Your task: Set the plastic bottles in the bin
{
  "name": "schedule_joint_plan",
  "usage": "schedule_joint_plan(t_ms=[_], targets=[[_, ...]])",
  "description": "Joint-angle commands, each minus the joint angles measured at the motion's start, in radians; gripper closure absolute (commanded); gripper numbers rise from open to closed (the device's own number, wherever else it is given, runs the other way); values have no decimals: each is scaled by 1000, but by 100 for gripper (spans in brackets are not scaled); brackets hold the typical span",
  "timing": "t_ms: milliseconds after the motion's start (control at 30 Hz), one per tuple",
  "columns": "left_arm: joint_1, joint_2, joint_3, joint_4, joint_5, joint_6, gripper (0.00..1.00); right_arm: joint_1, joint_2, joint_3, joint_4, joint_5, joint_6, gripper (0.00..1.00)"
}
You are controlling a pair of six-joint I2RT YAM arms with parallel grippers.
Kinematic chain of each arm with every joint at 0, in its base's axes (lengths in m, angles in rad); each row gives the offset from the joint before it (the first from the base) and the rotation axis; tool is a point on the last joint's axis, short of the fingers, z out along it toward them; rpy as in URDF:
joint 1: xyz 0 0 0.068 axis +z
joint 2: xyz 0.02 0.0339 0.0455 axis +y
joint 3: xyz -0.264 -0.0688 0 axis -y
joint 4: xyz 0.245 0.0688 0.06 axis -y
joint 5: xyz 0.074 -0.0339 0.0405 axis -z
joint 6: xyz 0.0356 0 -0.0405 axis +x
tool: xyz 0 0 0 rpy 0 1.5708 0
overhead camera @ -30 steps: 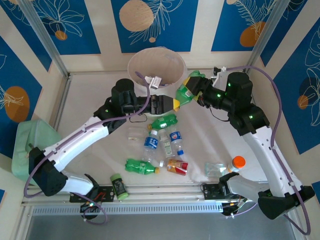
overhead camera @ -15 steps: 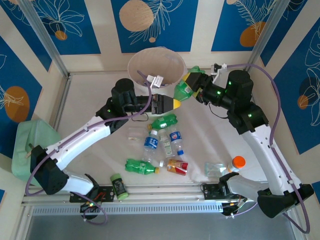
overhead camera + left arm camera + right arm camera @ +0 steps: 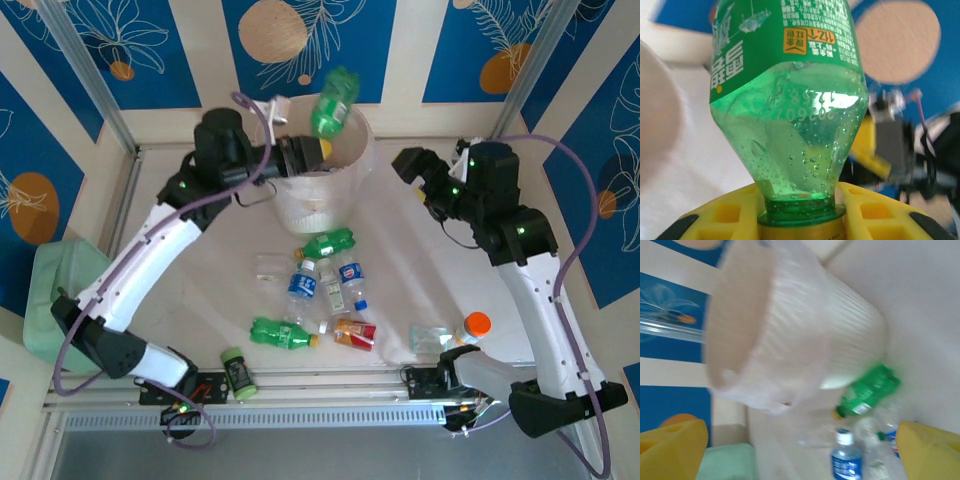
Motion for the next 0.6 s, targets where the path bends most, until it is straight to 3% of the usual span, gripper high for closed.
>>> schedule_joint_plan(t_ms=[0, 200, 233, 400, 567], targets=[[19, 110, 131, -269, -93, 101, 73, 5, 41, -114, -38, 2, -66, 4], [32, 231, 293, -450, -177, 188, 69, 46, 156, -231, 15, 1, -100, 6], [34, 242, 300, -465, -191, 199, 66, 55, 171, -248, 28, 13, -102, 6], [40, 253, 317, -485, -232, 215, 32, 110, 255, -295, 93, 17, -115, 5], [41, 183, 314, -454, -279, 245, 19, 187, 381, -248, 85, 58, -164, 5]])
